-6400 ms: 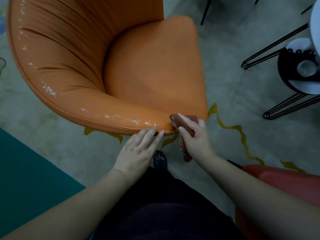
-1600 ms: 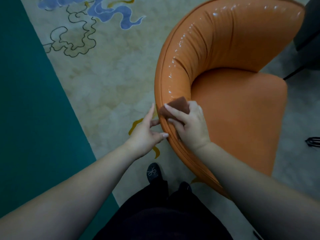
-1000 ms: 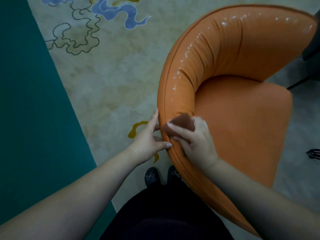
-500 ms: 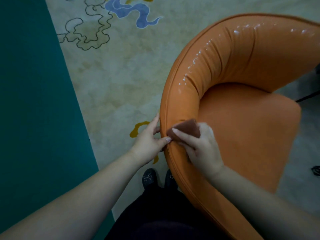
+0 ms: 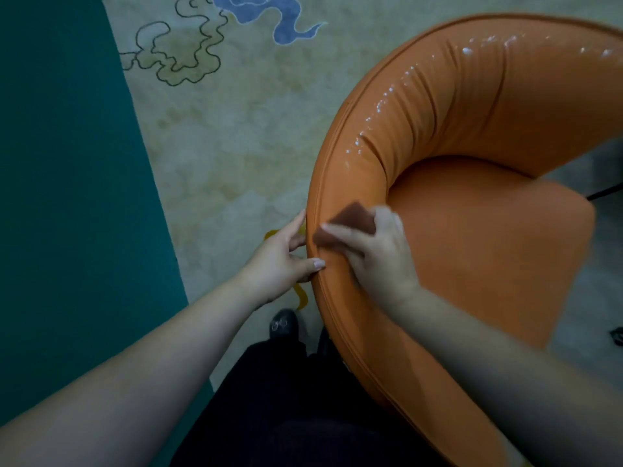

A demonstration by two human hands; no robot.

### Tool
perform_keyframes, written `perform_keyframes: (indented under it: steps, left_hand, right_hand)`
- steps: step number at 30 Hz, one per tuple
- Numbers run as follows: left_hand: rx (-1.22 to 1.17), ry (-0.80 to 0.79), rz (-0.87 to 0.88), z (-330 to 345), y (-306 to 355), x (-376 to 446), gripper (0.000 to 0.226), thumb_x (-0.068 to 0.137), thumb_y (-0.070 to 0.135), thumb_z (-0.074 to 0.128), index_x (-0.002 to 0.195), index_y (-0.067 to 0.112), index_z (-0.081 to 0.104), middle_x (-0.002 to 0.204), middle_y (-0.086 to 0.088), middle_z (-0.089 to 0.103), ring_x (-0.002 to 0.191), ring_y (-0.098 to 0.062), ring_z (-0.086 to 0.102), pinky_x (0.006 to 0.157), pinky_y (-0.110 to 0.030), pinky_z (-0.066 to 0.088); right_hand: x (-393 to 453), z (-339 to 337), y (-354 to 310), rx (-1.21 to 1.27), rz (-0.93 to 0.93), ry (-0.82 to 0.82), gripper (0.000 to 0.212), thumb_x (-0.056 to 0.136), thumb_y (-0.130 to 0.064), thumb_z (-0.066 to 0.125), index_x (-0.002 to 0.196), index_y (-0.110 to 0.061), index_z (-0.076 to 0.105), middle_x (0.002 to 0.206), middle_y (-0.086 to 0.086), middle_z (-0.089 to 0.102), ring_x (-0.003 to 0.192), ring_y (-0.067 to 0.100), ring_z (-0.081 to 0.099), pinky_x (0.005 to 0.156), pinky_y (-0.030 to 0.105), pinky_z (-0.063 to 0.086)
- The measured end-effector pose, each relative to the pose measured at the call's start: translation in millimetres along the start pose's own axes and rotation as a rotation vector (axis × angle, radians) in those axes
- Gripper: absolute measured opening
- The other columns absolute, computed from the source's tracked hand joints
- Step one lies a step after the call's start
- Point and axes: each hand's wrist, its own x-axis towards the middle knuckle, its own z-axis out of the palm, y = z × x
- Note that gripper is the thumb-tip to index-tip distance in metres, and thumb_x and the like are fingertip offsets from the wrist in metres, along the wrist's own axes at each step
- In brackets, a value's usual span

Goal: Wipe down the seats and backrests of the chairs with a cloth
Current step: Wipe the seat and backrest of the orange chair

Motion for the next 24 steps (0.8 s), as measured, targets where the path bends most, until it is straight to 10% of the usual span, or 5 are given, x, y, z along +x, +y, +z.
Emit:
perform_keyframes:
  steps: [10, 19, 24]
  left_hand:
    - [-0.019, 0.078, 0.056, -10, 44, 38, 0.057, 0.1, 0.007, 0.044, 0.151, 0.017, 0.022, 0.151, 0.0, 0.037, 0.116, -0.014, 0.056, 0.103, -0.039, 0.045]
    - [0.031, -0.015, 0.03, -30, 72, 94, 0.043, 0.105, 0.018, 0.032, 0.146, 0.03, 0.036, 0.13, 0.003, 0.058, 0.103, -0.007, 0.062, 0.077, -0.022, 0.056]
    - [0.181, -0.112, 0.026, -36, 91, 122, 0.047, 0.105, 0.026, 0.031, 0.151, 0.028, 0.025, 0.147, -0.003, 0.044, 0.131, -0.02, 0.046, 0.108, -0.046, 0.04]
  right_hand:
    - [20, 16, 5, 0.079, 0.141, 0.208, 0.039, 0.086, -0.019, 0.07, 0.123, -0.031, 0.066, 0.105, 0.015, 0.05, 0.097, 0.033, 0.051, 0.088, 0.03, 0.041]
    - [130, 11, 32, 0.018, 0.33, 0.424, 0.035, 0.087, -0.022, 0.068, 0.121, -0.031, 0.068, 0.106, 0.018, 0.051, 0.098, 0.036, 0.049, 0.087, 0.039, 0.045]
    - [81, 21, 19, 0.082, 0.291, 0.391, 0.037, 0.09, -0.023, 0.064, 0.126, -0.031, 0.062, 0.107, 0.013, 0.05, 0.099, 0.03, 0.053, 0.089, 0.037, 0.047]
